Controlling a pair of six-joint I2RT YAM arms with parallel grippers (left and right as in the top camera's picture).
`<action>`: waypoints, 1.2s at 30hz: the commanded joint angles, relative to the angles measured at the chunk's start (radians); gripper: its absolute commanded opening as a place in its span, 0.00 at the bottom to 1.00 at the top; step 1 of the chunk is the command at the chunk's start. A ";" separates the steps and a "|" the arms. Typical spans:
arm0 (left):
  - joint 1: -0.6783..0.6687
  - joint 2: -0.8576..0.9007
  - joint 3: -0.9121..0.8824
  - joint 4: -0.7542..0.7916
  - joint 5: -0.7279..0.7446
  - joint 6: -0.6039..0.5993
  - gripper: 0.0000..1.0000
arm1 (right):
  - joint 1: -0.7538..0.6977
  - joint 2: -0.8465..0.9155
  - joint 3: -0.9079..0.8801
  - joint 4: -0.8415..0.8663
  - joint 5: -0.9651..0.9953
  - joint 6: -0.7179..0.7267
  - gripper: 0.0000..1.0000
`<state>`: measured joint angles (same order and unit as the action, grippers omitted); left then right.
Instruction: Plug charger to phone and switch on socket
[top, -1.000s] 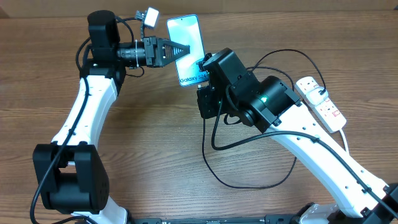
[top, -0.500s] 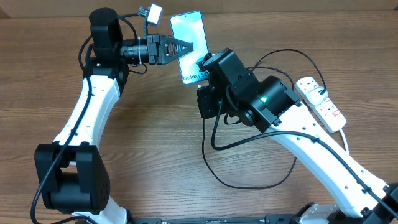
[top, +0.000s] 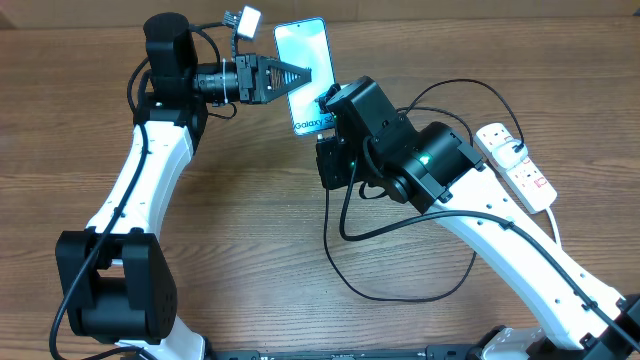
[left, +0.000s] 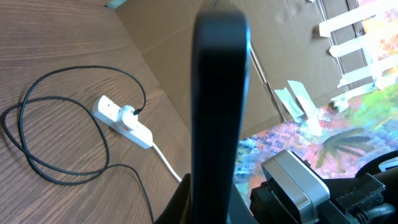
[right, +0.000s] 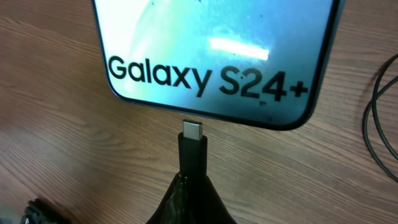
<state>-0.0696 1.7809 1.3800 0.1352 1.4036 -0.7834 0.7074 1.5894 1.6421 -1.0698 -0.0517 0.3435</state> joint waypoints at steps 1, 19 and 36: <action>-0.018 -0.006 0.009 0.008 0.025 0.010 0.04 | 0.002 -0.018 0.008 0.007 0.007 -0.002 0.04; -0.015 -0.006 0.009 0.008 -0.005 0.021 0.04 | 0.002 -0.018 0.008 -0.015 0.051 -0.003 0.04; -0.015 -0.006 0.009 0.008 0.002 0.027 0.04 | 0.002 -0.018 0.008 -0.008 0.051 -0.004 0.04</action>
<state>-0.0837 1.7809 1.3800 0.1352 1.3800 -0.7826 0.7074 1.5894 1.6421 -1.0851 -0.0132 0.3428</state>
